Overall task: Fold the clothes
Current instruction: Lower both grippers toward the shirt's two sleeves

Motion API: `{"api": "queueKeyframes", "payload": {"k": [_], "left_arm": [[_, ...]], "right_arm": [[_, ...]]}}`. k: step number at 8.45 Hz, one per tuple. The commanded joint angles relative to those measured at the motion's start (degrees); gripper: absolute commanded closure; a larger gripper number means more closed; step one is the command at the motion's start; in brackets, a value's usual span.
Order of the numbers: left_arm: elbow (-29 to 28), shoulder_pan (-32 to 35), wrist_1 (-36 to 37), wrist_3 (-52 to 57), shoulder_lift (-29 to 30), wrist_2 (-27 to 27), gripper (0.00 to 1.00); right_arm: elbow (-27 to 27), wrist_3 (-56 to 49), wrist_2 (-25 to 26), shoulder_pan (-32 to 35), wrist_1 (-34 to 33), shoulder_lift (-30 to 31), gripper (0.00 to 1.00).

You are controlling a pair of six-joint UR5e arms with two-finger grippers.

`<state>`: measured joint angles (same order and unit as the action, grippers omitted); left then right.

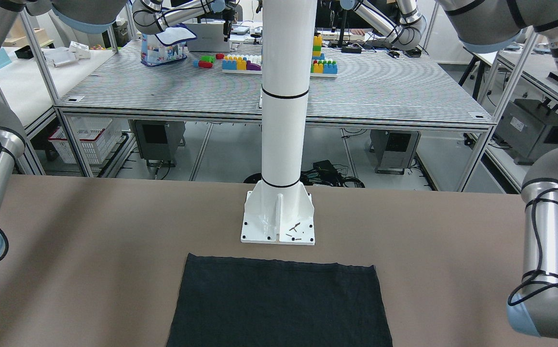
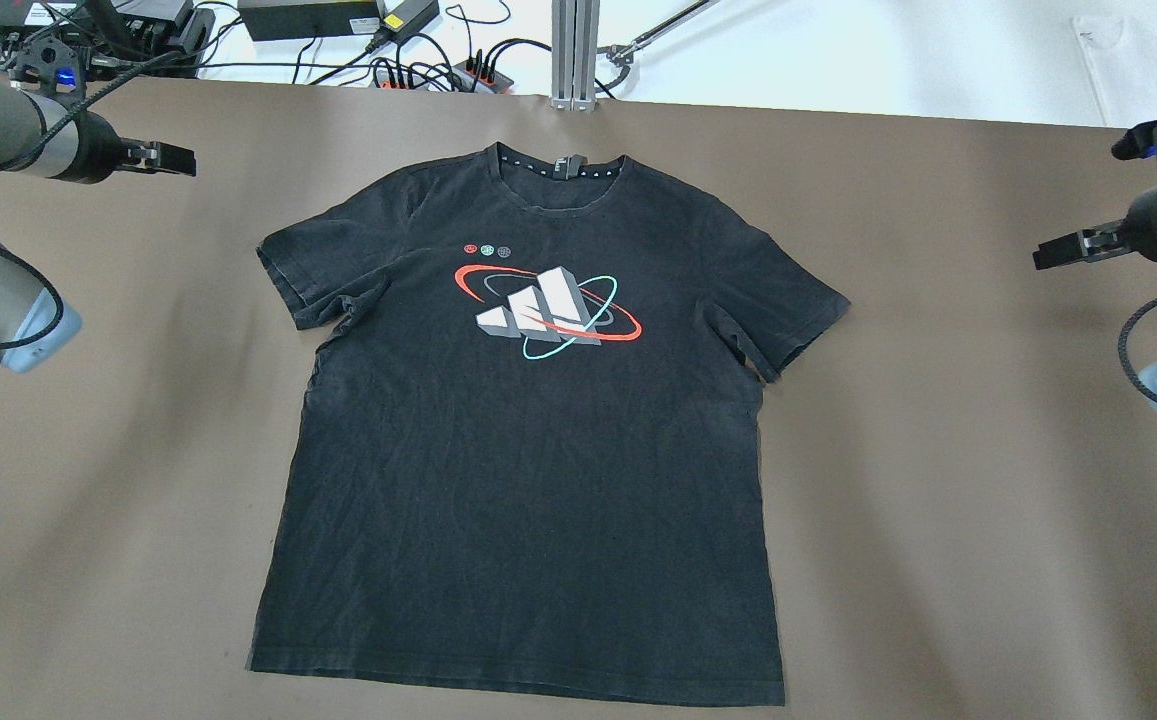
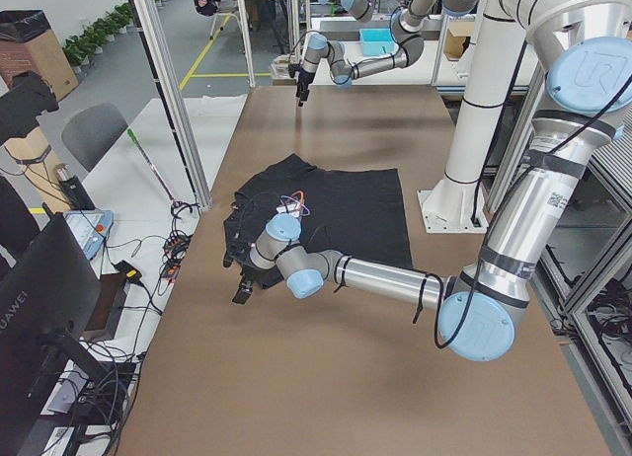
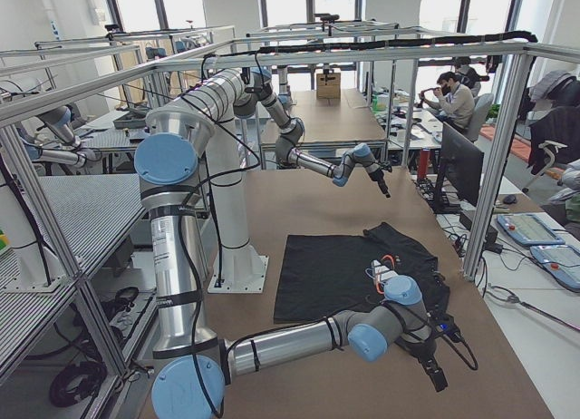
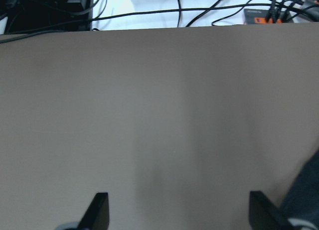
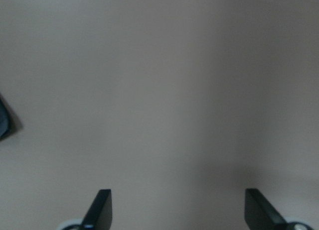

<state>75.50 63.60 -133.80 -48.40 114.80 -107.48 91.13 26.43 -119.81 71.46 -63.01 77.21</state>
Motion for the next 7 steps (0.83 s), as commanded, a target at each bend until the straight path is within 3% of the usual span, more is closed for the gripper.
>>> {"api": "queueKeyframes", "payload": {"k": [1, 3, 7], "left_arm": [[-1.7, -3.0, -1.8, -4.9, 3.2, -0.4, 0.0], [-2.2, -5.0, -2.1, -10.3, 6.0, 0.2, 0.0], [-2.2, -5.8, -4.3, -12.1, 6.7, 0.3, 0.0]], "right_arm": [[-1.0, 9.4, 0.4, -6.0, 8.3, -2.4, 0.06], [-5.0, 19.1, 2.2, -10.0, 17.2, -4.8, 0.06], [-7.1, 25.6, 12.1, -16.8, 18.0, -7.7, 0.06]]}}
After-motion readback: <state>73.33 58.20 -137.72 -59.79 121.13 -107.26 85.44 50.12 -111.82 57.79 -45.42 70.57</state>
